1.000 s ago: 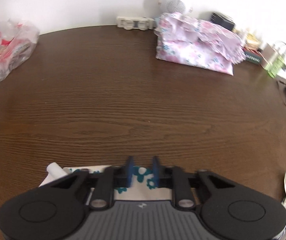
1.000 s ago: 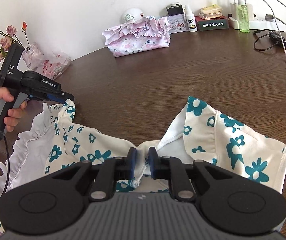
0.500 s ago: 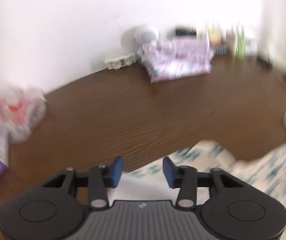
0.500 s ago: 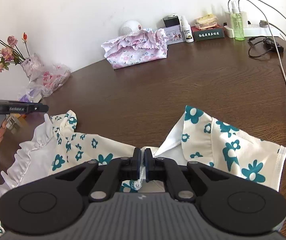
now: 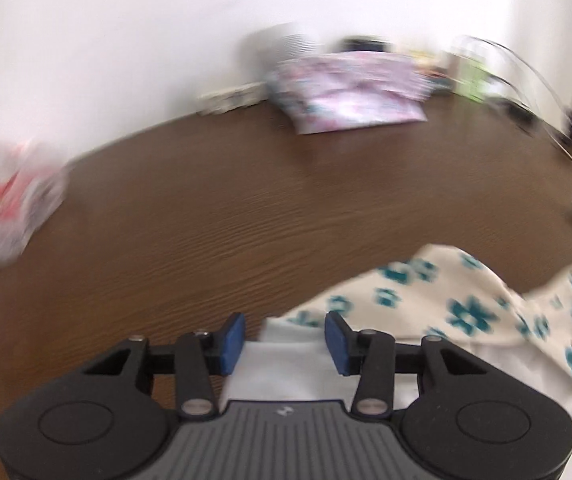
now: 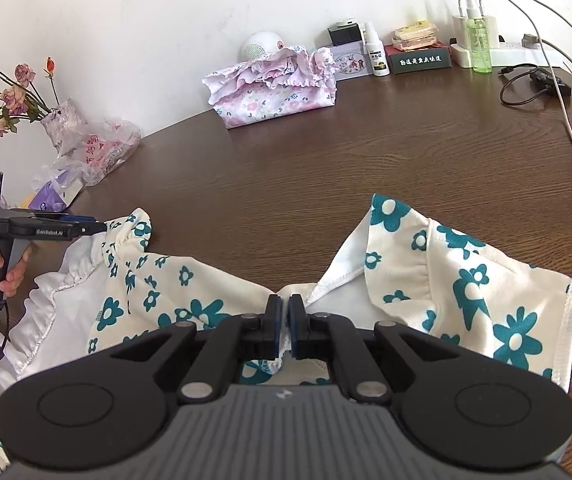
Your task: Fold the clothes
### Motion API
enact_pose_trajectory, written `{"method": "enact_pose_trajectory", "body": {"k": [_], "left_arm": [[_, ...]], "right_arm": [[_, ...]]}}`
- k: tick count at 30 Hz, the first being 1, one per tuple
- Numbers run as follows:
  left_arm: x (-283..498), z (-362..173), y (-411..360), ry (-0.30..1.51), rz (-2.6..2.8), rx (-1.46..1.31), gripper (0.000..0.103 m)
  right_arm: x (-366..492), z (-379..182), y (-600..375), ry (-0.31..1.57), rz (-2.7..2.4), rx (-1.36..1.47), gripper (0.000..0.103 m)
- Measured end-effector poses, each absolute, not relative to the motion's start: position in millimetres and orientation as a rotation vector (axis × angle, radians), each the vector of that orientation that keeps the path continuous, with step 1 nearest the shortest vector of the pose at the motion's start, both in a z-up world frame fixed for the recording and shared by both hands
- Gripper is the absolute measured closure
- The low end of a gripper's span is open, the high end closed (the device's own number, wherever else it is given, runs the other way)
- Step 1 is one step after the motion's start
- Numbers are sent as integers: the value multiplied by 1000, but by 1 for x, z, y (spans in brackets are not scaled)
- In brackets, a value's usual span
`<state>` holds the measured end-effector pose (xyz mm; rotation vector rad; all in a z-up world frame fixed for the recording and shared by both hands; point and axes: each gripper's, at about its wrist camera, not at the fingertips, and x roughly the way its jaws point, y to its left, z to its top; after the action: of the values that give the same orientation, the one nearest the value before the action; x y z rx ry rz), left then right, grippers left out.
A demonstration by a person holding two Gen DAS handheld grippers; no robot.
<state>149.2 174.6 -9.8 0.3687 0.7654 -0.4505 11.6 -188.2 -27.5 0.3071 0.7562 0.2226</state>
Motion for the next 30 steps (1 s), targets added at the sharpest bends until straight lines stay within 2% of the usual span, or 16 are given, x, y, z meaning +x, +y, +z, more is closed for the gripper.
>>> {"method": "enact_pose_trajectory", "body": {"k": [1,3,4,5,10,15,20,23,27,30], "left_arm": [[143,-11,166,726,-461,448,60],[134,-13,155,684,-485,549,69],[132,-13,153,694,-515,549,91],[129,-13,151,697,-539,549,103],[92,-1,161,545,-474,511,103],[46,20,186,453,-428,434,103],[6,30,193,443,-433,457,103],[-14,27,192,462,-441,499,103],[-19,8,190,585,-470,576,99],[-12,30,201,547,-485,542,96]], "right_arm": [[11,-28,-188,754,222,306,99],[11,-28,-188,751,221,304,99],[11,-28,-187,749,220,303,99],[11,-28,-187,748,218,301,99],[6,-25,-188,726,224,317,100],[0,-6,-209,645,270,451,101],[1,12,-224,585,279,525,101],[9,15,-219,592,211,462,101],[22,1,-199,685,126,322,98],[11,11,-185,645,112,241,96]]}}
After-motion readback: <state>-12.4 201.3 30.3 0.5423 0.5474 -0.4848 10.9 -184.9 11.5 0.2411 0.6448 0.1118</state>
